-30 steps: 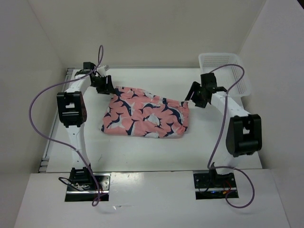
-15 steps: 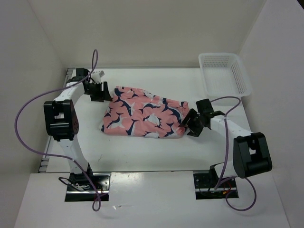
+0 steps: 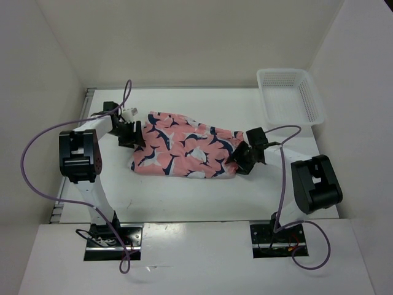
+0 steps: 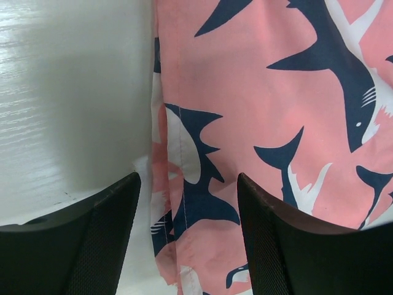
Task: Fold and stack the shorts
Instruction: Fold the shorts
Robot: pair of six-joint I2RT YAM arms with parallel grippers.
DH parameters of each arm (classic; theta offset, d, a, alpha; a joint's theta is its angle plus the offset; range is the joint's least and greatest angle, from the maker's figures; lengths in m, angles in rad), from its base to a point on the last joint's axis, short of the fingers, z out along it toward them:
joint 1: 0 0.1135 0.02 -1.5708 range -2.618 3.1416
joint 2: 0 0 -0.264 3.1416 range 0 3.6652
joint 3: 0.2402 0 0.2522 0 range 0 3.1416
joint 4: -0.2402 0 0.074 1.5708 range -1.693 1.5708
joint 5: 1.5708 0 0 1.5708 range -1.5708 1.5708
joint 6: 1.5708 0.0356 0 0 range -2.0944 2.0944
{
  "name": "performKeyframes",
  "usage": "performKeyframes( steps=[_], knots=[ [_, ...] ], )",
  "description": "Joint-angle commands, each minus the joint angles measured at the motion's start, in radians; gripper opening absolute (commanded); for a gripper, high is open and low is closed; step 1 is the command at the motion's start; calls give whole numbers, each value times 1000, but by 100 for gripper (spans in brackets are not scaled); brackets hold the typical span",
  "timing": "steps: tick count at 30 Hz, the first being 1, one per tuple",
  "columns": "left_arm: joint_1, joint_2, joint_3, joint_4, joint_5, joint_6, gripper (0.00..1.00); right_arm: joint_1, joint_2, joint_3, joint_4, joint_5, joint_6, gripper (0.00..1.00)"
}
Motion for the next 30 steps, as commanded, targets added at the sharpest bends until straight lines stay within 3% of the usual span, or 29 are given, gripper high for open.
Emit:
performKeyframes(
  steps=[1,3,4,5,8,13,18,21,23,30],
  knots=[
    [0,-30,-26,9,-29,6,72,8,67,14,54,57,8,61],
    [0,-30,-26,9,-38,6,72,8,76,23,54,67,8,43],
    [0,-53,-26,9,-38,6,72,8,76,23,44,84,8,26],
    [0,-67,-26,0,-38,6,72,8,52,23,44,93,8,21],
    [-26,-116,17,-37,-58,6,72,8,5,23,44,121,-2,19],
    [-83,-127,95,-118,-49,6,77,8,-44,54,12,189,-32,2],
    [-172,-149,181,-154,88,6,78,8,-53,86,12,189,-62,0],
    [-299,-75,201,-131,132,6,78,8,-53,105,2,213,-84,0],
    [-388,-32,201,-96,114,6,78,8,-53,137,-10,225,-96,0],
    [-516,153,311,-57,27,6,78,8,-104,169,-42,285,-127,0]
  ],
)
